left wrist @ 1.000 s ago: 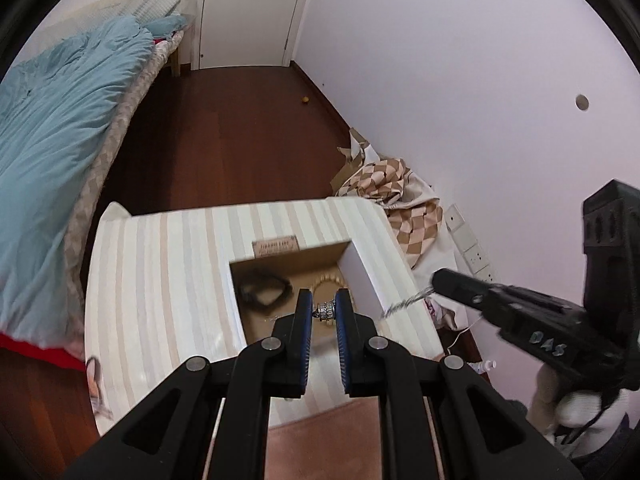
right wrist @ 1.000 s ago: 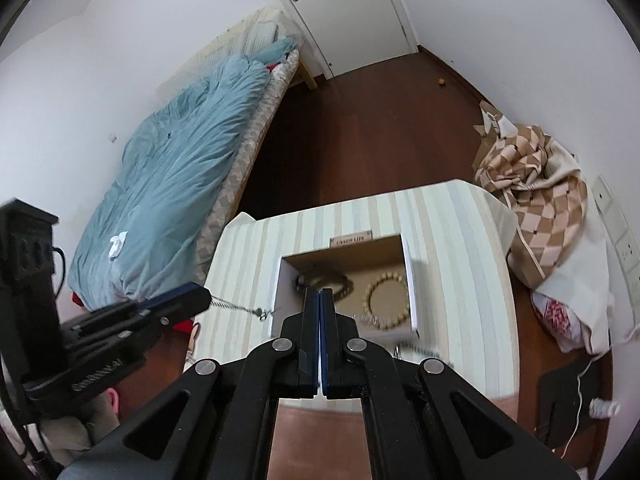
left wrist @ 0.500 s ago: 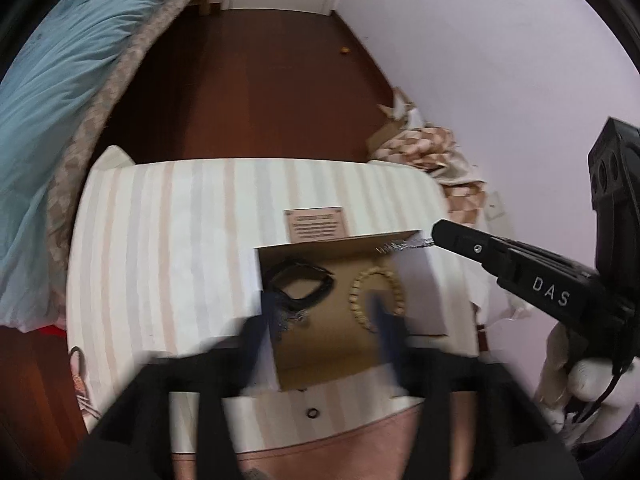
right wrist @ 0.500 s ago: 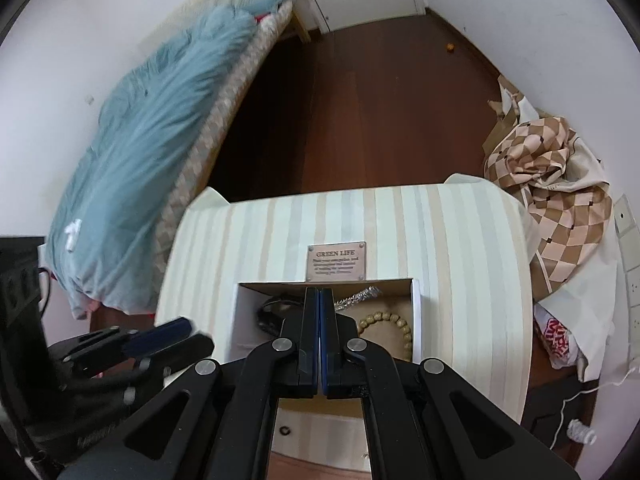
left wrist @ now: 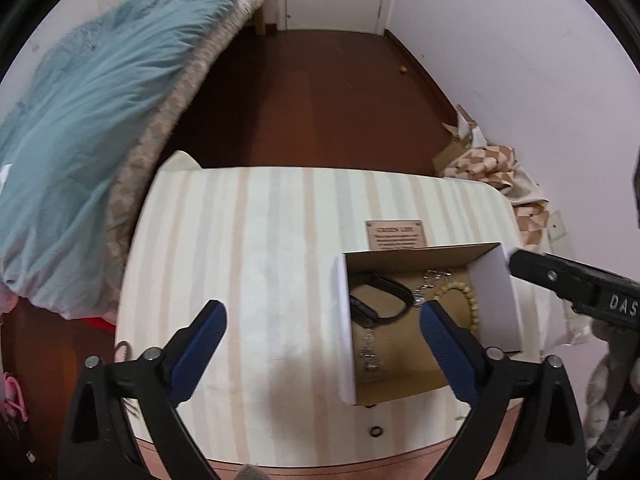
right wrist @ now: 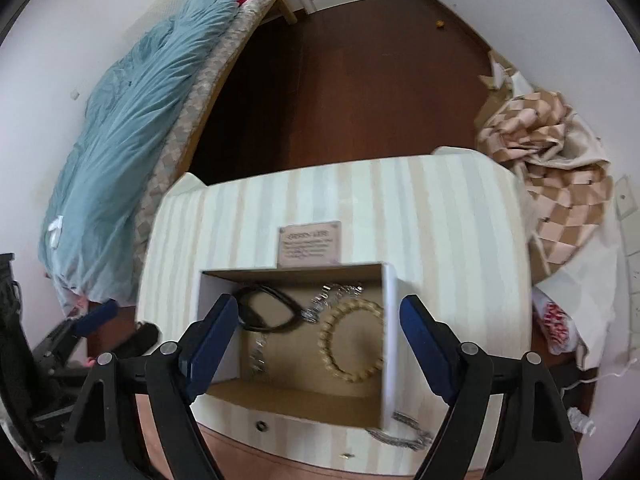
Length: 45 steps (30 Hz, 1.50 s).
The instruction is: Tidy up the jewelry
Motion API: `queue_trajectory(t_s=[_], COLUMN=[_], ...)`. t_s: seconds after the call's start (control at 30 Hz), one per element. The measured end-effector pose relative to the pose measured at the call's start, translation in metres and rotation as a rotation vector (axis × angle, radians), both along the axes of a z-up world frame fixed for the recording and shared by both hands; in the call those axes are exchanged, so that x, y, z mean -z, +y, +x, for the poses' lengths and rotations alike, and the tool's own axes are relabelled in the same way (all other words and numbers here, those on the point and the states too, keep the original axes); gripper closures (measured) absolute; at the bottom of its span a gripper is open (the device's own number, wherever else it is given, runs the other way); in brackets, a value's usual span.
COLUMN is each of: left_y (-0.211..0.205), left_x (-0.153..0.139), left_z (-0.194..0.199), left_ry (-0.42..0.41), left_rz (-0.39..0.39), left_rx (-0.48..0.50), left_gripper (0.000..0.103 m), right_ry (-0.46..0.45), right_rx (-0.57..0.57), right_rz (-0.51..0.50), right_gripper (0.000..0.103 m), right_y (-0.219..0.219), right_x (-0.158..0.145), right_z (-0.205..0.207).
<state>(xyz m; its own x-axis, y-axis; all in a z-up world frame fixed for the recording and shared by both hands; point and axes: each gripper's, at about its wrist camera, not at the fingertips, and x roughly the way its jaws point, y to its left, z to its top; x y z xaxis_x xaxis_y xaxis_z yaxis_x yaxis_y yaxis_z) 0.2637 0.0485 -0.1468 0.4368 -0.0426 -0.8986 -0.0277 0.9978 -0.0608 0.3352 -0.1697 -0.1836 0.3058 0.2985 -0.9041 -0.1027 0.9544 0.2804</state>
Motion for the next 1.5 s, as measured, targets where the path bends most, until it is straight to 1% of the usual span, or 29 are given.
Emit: queue_trajectory(t_s=[0.1, 0.17, 0.23, 0.33, 0.5, 0.67, 0.83, 0.97, 1.2, 1.43, 1.5], left_y=[-0.001, -0.004, -0.008, -0.012, -0.015, -0.014, -0.013, -0.013, -0.013, -0.007, -0.006], left_x=[0.001, 0.002, 0.003, 0.008, 0.011, 0.002, -0.018, -0.034, -0.066, -0.087, -0.091], left_z=[-0.011, -0.018, -0.024, -0.034, -0.049, -0.066, -0.084, -0.100, -0.137, -0.167, -0.172], left_ry=[-0.029, -0.043, -0.052, -0.047, -0.040, -0.066, -0.113, -0.146, -0.210, -0.246, -0.250], left_rz=[0.031, 0.051, 0.065, 0.055, 0.047, 0.048, 0.046, 0.046, 0.103, 0.098, 0.104], left_rx=[-0.014, -0.016, -0.010, -0.008, -0.016, -0.032, -0.045, -0.049, -0.077, -0.094, -0.101], left_gripper=[0.000, 0.000, 0.000, 0.000, 0.000, 0.000, 0.000, 0.000, 0.000, 0.000, 0.000], right_ry=[-0.040, -0.076, -0.097, -0.114, -0.122, -0.142, -0.167, -0.200, -0.273, -0.326, -0.324], right_rx=[0.004, -0.006, -0.014, -0.011, 0.023, 0.043, 0.051, 0.062, 0.083, 0.074, 0.072], right_rz=[-0.158, -0.247, -0.298, -0.353, -0.341, -0.315, -0.300, -0.286, -0.281, -0.263, -0.243], right_gripper=[0.016, 0.008, 0.007, 0.006, 0.005, 0.005, 0.004, 0.004, 0.004, 0.004, 0.004], right_y=[0.001, 0.005, 0.010, 0.015, 0.017, 0.015, 0.014, 0.013, 0.011, 0.016, 0.017], right_x=[-0.003, -0.005, -0.004, -0.001, -0.001, -0.013, -0.029, -0.049, -0.087, -0.116, -0.120], right_z=[-0.020, -0.034, -0.048, -0.068, -0.092, -0.109, -0.124, -0.139, -0.174, -0.202, -0.207])
